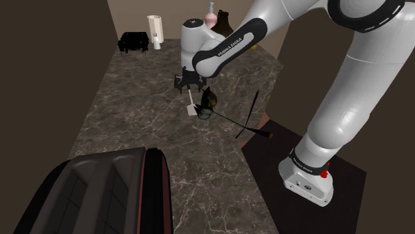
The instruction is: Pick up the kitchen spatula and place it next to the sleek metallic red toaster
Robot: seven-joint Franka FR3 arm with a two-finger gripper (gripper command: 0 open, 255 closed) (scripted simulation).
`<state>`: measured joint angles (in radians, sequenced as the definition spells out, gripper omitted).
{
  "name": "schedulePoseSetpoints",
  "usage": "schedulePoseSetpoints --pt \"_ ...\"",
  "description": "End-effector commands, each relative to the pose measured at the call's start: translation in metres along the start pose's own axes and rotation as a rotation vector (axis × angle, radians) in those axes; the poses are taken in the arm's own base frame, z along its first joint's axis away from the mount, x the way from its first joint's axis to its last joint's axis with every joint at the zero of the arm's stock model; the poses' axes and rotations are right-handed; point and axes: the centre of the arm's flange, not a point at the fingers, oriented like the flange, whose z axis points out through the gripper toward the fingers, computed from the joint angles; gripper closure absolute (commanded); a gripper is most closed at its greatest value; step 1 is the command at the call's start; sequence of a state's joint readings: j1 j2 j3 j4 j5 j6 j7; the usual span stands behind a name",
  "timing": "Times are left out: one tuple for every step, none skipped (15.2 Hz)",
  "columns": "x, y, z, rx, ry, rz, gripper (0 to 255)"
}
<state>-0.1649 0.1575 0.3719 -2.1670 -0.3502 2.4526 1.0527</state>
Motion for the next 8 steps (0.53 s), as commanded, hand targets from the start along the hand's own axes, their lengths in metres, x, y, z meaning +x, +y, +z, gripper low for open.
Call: schedulePoseSetpoints --pt "-0.0011 0.0007 0.0057 -0.001 -0.001 0.001 0" --pt "-0.001 0.0007 0.0057 -0.001 -0.001 0.001 0" --pt "-0.001 0.0007 0.0057 -0.002 -0.001 0.001 0" --pt "-0.001 0.0007 0.0057 -0.002 -0.001 0.001 0" --pt "-0.001 0.0007 0.0057 -0.002 -0.001 0.001 0" --pt "-0.001 0.0007 0.0057 -0.002 -0.001 0.001 0" --pt "-0.001 0.0007 0.0057 -0.002 -0.001 0.001 0" --pt "-0.001 0.0008 0.0057 -0.002 -0.001 0.001 255"
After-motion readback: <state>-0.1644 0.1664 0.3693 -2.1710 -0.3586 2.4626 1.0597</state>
